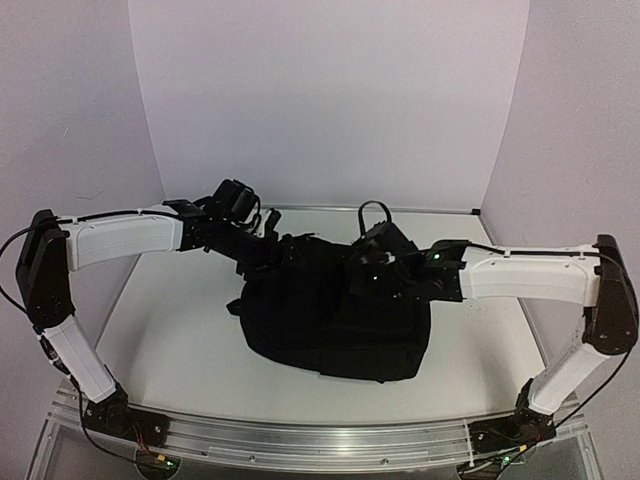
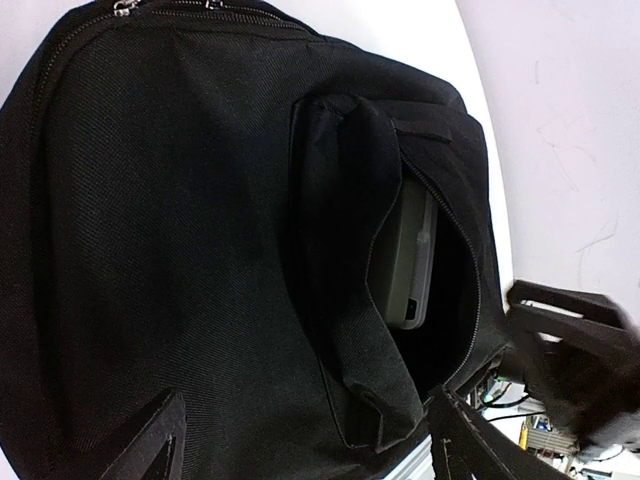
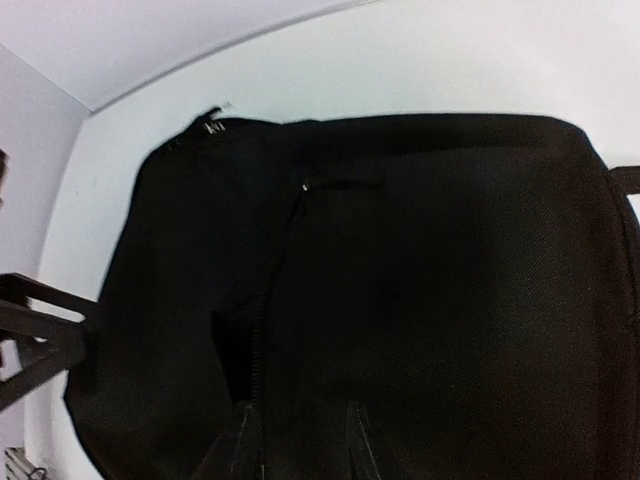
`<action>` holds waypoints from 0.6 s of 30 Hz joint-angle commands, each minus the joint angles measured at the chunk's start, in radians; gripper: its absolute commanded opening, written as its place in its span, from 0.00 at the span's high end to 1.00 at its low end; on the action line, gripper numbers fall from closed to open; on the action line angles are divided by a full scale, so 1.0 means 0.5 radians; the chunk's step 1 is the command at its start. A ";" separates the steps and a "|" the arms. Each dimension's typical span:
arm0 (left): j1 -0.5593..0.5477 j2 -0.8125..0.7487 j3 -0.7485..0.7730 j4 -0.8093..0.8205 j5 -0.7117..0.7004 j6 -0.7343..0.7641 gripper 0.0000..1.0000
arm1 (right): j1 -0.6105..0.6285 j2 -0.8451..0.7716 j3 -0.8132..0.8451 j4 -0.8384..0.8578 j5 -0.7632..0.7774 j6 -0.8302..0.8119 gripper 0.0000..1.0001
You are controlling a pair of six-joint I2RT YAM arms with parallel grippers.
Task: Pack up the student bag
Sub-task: Place the stationery in the student bag, then zip the student bag at the center of the board.
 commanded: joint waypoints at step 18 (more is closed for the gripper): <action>0.024 0.217 0.394 0.074 0.214 0.132 0.15 | -0.491 0.038 0.203 -0.012 -0.433 -0.376 0.59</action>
